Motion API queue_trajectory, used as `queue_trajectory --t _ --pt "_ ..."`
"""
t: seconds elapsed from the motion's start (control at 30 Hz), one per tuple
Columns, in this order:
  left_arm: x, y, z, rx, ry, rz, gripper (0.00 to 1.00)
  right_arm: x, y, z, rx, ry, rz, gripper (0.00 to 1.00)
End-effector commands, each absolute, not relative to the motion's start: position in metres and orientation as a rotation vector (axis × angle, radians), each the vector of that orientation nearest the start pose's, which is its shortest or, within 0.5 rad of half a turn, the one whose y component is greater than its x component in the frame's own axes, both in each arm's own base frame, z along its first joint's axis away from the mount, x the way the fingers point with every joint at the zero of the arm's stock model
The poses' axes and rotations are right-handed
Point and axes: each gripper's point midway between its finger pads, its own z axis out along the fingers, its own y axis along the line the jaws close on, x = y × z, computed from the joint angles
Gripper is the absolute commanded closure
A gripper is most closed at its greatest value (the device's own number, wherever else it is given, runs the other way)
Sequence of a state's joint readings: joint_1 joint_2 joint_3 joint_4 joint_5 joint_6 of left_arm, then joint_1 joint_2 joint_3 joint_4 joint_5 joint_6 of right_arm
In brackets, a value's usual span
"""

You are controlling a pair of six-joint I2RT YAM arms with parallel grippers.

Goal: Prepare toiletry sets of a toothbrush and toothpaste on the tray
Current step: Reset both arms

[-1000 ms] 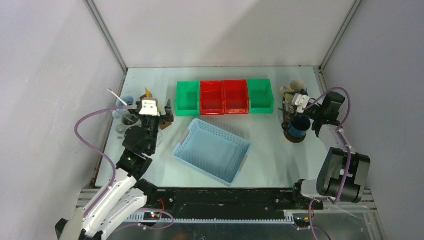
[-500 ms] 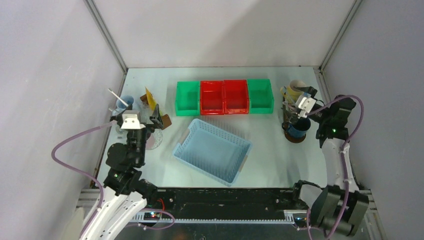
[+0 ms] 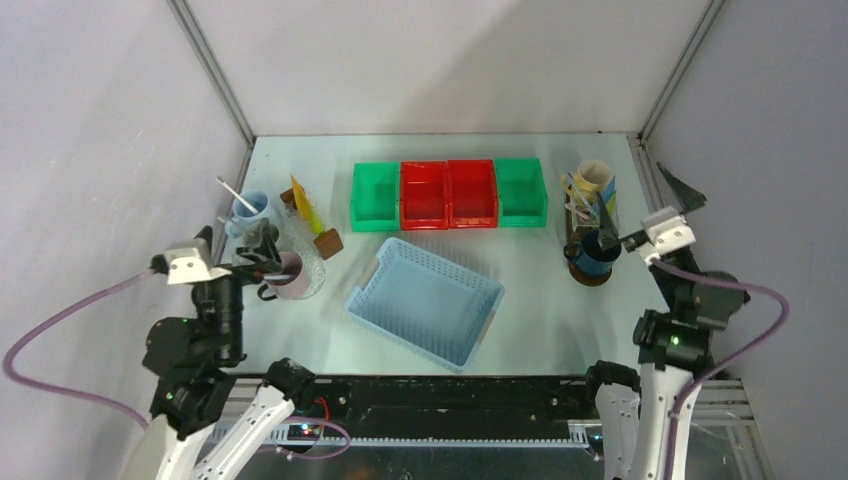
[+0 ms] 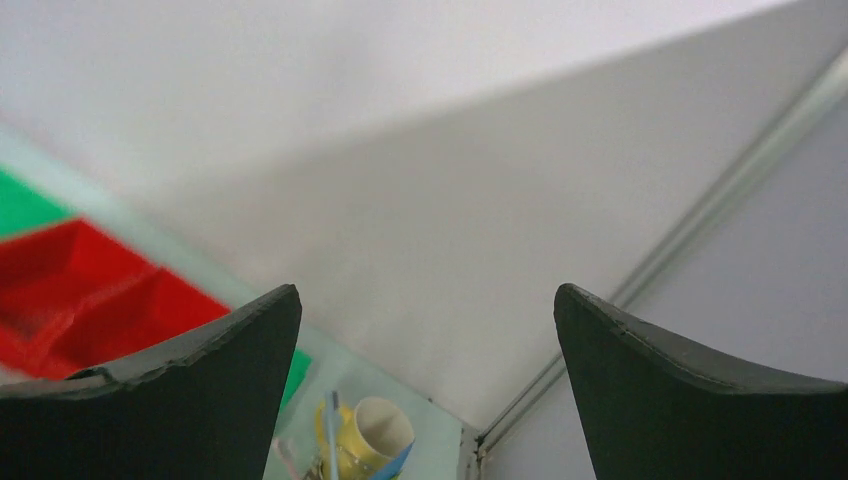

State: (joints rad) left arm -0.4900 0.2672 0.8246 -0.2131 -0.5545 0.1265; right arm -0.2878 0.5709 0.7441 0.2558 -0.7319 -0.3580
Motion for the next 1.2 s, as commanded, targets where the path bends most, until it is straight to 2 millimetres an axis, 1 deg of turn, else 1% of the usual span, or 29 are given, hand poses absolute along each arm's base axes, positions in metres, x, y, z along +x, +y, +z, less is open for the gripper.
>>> queue_trajectory --t 0.0,0.03,0.07,0.1,0.13,0.17,0.2,0.23,0.27,0.3,0.33,0.37,0.4,0.43,0.47,0.5,0.53,0.57,0.6,0.63,0.67,0.73,0.87,0.97,1.03,1.17 --pt "0.162 0.035 0.400 -0.195 1.330 0.047 0.00 0.233 0.004 0.443 -0.279 1.049 -0.107 0.01" --pt "0.156 0.041 0.401 -0.221 1.323 0.052 0.00 0.222 -0.003 0.449 -0.184 1.030 -0.105 0.01" --pt "0.149 0.046 0.403 -0.237 1.325 0.049 0.00 0.219 -0.007 0.445 -0.128 1.049 -0.094 0.01" --pt "0.143 0.052 0.404 -0.264 1.314 0.051 0.00 0.207 -0.013 0.450 -0.047 1.026 -0.087 0.01" --pt "0.137 0.056 0.405 -0.279 1.310 0.047 0.00 0.205 -0.014 0.442 -0.022 1.054 -0.081 0.00" --pt "0.130 0.062 0.405 -0.297 1.301 0.048 0.00 0.198 -0.013 0.435 -0.020 1.074 -0.089 0.01" --pt "0.124 0.066 0.405 -0.309 1.289 0.044 0.00 0.195 -0.013 0.430 -0.027 1.088 -0.106 0.01" --pt "0.121 0.069 0.402 -0.320 1.292 0.053 0.00 0.190 -0.014 0.421 -0.020 1.114 -0.119 0.01" --pt "0.116 0.074 0.400 -0.338 1.281 0.056 0.00 0.184 -0.017 0.418 0.006 1.111 -0.122 0.00" --pt "0.114 0.076 0.396 -0.343 1.288 0.064 0.00 0.183 -0.020 0.407 0.030 1.151 -0.127 0.00" --pt "0.109 0.081 0.394 -0.375 1.274 0.056 0.00 0.177 -0.025 0.405 0.073 1.148 -0.133 0.00" --pt "0.108 0.082 0.389 -0.392 1.281 0.049 0.00 0.176 -0.027 0.394 0.090 1.188 -0.135 0.01" --pt "0.103 0.086 0.386 -0.415 1.269 0.045 0.00 0.170 -0.031 0.390 0.116 1.190 -0.140 0.01" --pt "0.102 0.087 0.381 -0.428 1.272 0.039 0.00 0.169 -0.032 0.383 0.132 1.215 -0.143 0.00" --pt "0.099 0.090 0.377 -0.447 1.266 0.037 0.00 0.163 -0.036 0.378 0.168 1.214 -0.143 0.00" --pt "0.099 0.091 0.371 -0.463 1.266 0.027 0.00 0.161 -0.038 0.375 0.181 1.213 -0.146 0.01" --pt "0.093 0.095 0.367 -0.489 1.247 0.019 0.00 0.156 -0.040 0.371 0.206 1.204 -0.133 0.00" --pt "0.094 0.095 0.361 -0.504 1.250 0.011 0.00 0.153 -0.040 0.369 0.215 1.198 -0.130 0.01" --pt "0.089 0.099 0.358 -0.527 1.231 -0.001 0.00 0.148 -0.041 0.366 0.227 1.186 -0.124 0.01" --pt "0.090 0.098 0.352 -0.544 1.233 -0.012 0.00 0.144 -0.041 0.366 0.228 1.176 -0.120 0.01" --pt "0.085 0.102 0.349 -0.565 1.214 -0.023 0.00 0.138 -0.040 0.365 0.222 1.157 -0.119 0.01" --pt "0.084 0.104 0.339 -0.593 1.203 -0.036 0.00 0.133 -0.040 0.362 0.214 1.158 -0.126 0.00" --pt "0.082 0.107 0.321 -0.647 1.216 -0.043 0.00 0.132 -0.044 0.351 0.246 1.195 -0.128 0.00" --pt "0.087 0.103 0.313 -0.639 1.240 -0.048 0.00 0.136 -0.044 0.341 0.270 1.227 -0.095 0.01" --pt "0.090 0.099 0.307 -0.644 1.255 -0.062 0.00 0.138 -0.049 0.334 0.306 1.243 -0.108 0.01" --pt "0.097 0.094 0.296 -0.649 1.287 -0.066 0.00 0.138 -0.057 0.328 0.358 1.254 -0.123 0.01"
